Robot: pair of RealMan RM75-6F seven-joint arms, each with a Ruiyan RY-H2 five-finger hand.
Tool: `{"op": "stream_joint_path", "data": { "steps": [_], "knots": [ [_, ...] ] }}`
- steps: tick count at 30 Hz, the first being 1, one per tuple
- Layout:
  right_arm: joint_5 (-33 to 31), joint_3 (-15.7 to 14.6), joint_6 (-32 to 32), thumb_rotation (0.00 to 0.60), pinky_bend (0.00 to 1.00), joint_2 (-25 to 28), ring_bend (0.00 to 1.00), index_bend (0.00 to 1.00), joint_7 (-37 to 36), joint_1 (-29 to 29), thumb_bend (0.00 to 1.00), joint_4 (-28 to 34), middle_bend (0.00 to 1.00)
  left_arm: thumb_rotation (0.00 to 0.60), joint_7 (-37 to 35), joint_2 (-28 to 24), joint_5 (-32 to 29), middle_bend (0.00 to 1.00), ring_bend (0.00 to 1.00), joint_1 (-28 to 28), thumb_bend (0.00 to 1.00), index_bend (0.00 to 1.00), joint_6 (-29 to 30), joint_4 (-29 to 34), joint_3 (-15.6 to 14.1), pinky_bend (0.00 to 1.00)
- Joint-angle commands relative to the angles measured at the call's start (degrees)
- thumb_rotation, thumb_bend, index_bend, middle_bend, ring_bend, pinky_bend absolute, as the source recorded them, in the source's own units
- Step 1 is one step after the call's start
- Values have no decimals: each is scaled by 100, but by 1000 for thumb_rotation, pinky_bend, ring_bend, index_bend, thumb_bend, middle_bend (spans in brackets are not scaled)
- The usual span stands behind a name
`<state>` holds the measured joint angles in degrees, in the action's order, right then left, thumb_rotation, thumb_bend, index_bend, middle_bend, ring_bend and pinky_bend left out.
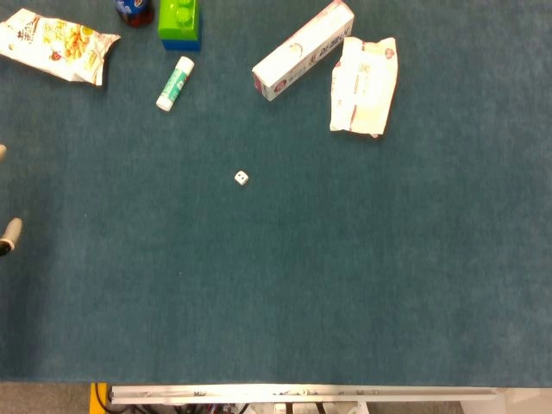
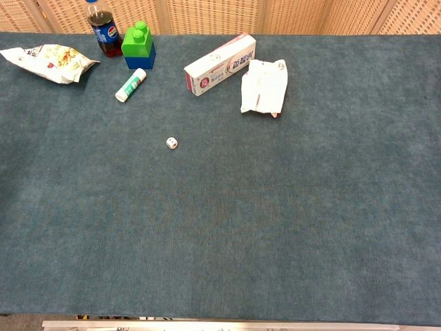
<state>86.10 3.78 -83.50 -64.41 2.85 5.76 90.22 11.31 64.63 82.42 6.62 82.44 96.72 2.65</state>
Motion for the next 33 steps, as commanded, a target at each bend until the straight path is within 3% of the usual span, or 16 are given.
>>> {"op": "stream_joint_path", "data": {
  "steps": [1,6,10,15,17,20,24,33],
  "knots": [
    [4,2,-1,600,393,5,300,289,-13,3,461,2,376,600,-8,-7,15,279,238,6,261,121,-15,4,-12,180],
    [50,67,-20,600,393,121,300,289,-172,54,461,126,376,600,-267,-69,224,305,252,79,261,121,-73,-36,-49,200],
    [166,158,-114,600,393,291,300,289,-252,117,460,309,376,600,-632,-165,479,370,325,233,261,121,-233,-94,-87,311],
    [161,255,-132,600,392,446,300,289,-230,180,459,501,376,600,-1107,-292,726,526,490,616,261,121,-744,-157,-113,572],
    [137,289,-126,600,392,491,300,289,-198,202,460,566,376,600,-1212,-327,864,631,615,863,263,122,-1024,-241,-98,713],
    [107,312,-108,600,393,524,300,289,-163,225,460,631,376,600,-1387,-310,1006,822,811,1229,344,122,-1439,-335,-65,851],
    [54,315,-41,600,393,549,300,289,-136,254,460,669,376,600,-1787,-262,1113,970,972,1755,511,122,-2057,-476,-17,980],
    [-61,317,61,600,393,577,302,289,-58,292,460,716,376,600,-2351,62,999,1000,1000,2954,697,121,-3727,-855,4,1000]
  ]
}}
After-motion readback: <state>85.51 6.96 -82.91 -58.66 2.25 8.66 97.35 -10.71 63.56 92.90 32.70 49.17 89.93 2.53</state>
